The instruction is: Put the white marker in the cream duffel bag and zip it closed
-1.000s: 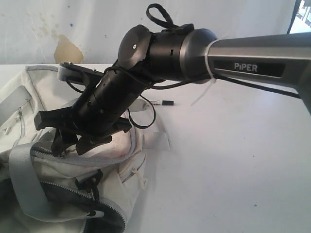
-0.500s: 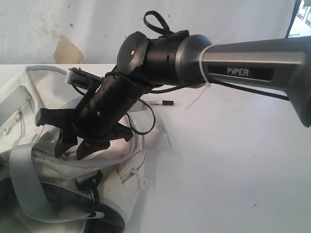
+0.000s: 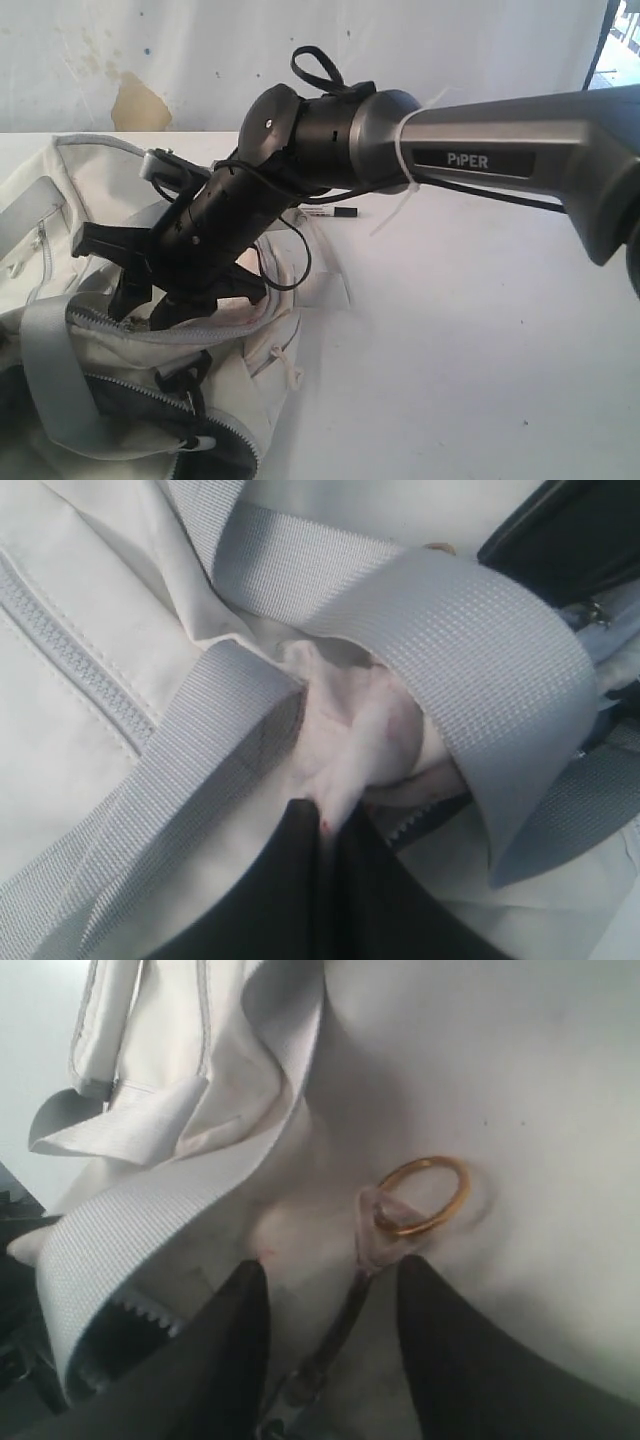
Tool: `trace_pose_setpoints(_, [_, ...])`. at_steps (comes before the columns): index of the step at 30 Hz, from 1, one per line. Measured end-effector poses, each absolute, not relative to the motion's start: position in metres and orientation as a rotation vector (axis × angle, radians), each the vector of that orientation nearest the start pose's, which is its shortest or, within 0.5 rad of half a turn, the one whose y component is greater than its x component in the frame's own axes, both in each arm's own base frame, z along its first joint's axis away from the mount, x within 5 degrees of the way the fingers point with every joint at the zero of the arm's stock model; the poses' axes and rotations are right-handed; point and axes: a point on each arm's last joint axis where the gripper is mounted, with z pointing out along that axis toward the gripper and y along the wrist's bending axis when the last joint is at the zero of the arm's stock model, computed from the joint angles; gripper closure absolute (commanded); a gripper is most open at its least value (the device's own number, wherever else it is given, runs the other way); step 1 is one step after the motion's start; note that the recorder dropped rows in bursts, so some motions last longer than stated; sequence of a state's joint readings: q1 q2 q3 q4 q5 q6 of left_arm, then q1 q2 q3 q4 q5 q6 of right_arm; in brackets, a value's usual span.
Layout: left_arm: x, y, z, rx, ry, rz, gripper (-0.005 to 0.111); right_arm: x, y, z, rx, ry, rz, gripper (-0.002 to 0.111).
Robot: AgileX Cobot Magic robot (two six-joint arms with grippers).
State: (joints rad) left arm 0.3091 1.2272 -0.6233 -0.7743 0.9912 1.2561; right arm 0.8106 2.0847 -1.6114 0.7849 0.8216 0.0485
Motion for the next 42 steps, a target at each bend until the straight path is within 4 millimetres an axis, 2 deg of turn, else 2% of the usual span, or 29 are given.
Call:
trace_pose_setpoints(3, [0.194, 0.006, 0.225, 0.673, 2.488, -0.568, 0.107, 0.276, 0.36, 0.207, -0.468, 2.882, 1.126, 0.077])
trace_pose_setpoints(9, [0.194, 0.006, 0.225, 0.672, 2.487, -0.569, 0.107, 0.276, 0.359, 0.207, -0.476, 2.892, 1.125, 0.107])
trace_pose_setpoints(17, [0.195, 0.006, 0.225, 0.666, 2.484, -0.561, 0.107, 0.276, 0.358, 0.21, -0.622, 2.819, 1.114, 0.108])
trace_pose_setpoints(26, [0.196, 0.007, 0.225, 0.659, 2.481, -0.543, 0.107, 0.297, 0.33, 0.239, -0.638, 2.71, 1.038, 0.108])
trace_pose_setpoints(32, [0.197, 0.008, 0.225, 0.645, 2.476, -0.518, 0.107, 0.308, 0.307, 0.247, -0.685, 2.711, 0.897, 0.108])
trace_pose_setpoints(42, [0.198, 0.008, 0.227, 0.628, 2.464, -0.513, 0.107, 0.32, 0.273, 0.244, -0.773, 2.784, 0.588, 0.108])
